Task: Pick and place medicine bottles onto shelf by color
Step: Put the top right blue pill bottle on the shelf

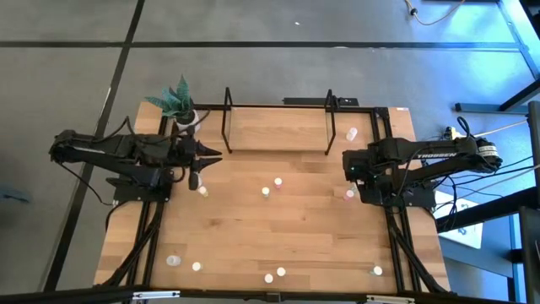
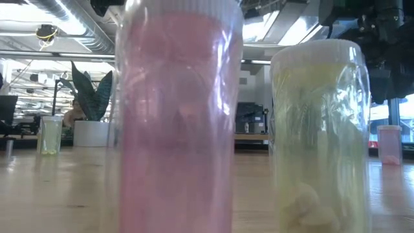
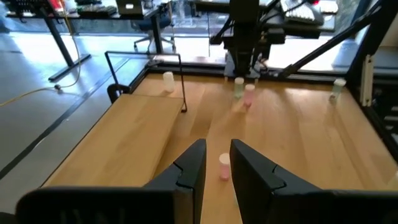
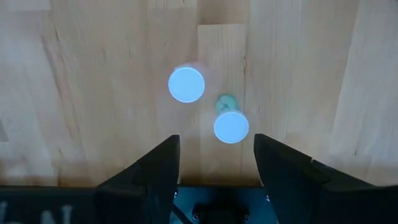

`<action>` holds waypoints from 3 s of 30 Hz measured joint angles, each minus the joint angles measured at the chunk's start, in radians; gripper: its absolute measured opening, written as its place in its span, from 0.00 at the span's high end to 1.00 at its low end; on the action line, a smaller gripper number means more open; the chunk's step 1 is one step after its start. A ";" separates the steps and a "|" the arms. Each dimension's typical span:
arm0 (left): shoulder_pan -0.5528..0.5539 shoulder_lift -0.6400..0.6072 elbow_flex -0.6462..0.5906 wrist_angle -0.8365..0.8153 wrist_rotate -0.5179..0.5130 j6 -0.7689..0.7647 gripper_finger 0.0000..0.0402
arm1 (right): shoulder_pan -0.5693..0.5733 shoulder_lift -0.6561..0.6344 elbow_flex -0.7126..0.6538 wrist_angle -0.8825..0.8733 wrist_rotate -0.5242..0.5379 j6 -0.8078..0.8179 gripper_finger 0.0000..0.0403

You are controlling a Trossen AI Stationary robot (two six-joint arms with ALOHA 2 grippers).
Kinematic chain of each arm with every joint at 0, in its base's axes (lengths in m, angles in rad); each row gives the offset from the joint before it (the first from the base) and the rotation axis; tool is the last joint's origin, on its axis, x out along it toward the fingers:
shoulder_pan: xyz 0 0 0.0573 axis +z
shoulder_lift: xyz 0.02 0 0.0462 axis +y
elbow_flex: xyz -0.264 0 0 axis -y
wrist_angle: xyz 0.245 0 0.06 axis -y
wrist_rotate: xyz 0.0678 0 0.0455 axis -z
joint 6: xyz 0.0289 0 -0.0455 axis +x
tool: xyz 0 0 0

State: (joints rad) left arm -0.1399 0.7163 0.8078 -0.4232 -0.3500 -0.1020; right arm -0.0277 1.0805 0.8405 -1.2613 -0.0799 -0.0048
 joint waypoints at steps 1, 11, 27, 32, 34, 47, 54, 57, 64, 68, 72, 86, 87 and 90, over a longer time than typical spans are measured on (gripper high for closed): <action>0.003 0.009 0.000 0.005 0.002 0.000 0.83 | 0.000 0.000 0.000 0.000 0.000 0.000 0.49; 0.004 0.189 0.198 -0.095 0.056 0.073 0.83 | 0.000 0.000 0.000 0.000 0.000 0.000 0.49; 0.004 0.410 0.339 -0.373 0.135 -0.046 0.83 | 0.000 0.000 0.000 0.000 0.000 0.000 0.49; 0.004 0.410 0.339 -0.373 0.132 -0.046 0.83 | 0.000 0.000 0.000 0.000 0.000 0.000 0.49; 0.004 0.410 0.339 -0.373 0.132 -0.046 0.83 | 0.000 0.000 0.000 0.000 0.000 0.000 0.49; 0.004 0.410 0.339 -0.372 0.131 -0.046 0.83 | 0.000 0.000 0.000 0.000 0.000 0.000 0.49; 0.004 0.410 0.339 -0.372 0.131 -0.046 0.83 | 0.000 0.000 0.000 0.000 0.000 0.000 0.49; 0.004 0.410 0.339 -0.372 0.131 -0.046 0.83 | 0.000 0.000 0.000 0.000 0.000 0.000 0.49; 0.003 0.410 0.339 -0.372 0.131 -0.046 0.83 | 0.000 0.000 0.000 0.000 0.000 0.000 0.49; 0.004 0.410 0.339 -0.372 0.131 -0.046 0.83 | 0.000 -0.001 0.000 0.000 0.000 0.000 0.49; 0.004 0.410 0.339 -0.371 0.131 -0.046 0.83 | 0.000 -0.001 0.000 0.023 0.000 0.002 0.49; 0.003 0.409 0.340 -0.371 0.130 -0.046 0.83 | -0.001 0.000 0.001 0.084 0.000 0.139 0.49; 0.003 0.410 0.340 -0.371 0.130 -0.046 0.83 | -0.001 -0.001 0.001 0.084 0.001 0.163 0.49; 0.003 0.409 0.340 -0.371 0.130 -0.046 0.83 | -0.001 -0.001 0.001 0.084 0.043 0.219 0.49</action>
State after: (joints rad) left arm -0.1364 1.1255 1.1473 -0.7944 -0.2195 -0.1478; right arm -0.0284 1.0798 0.8413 -1.1772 -0.0373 0.2142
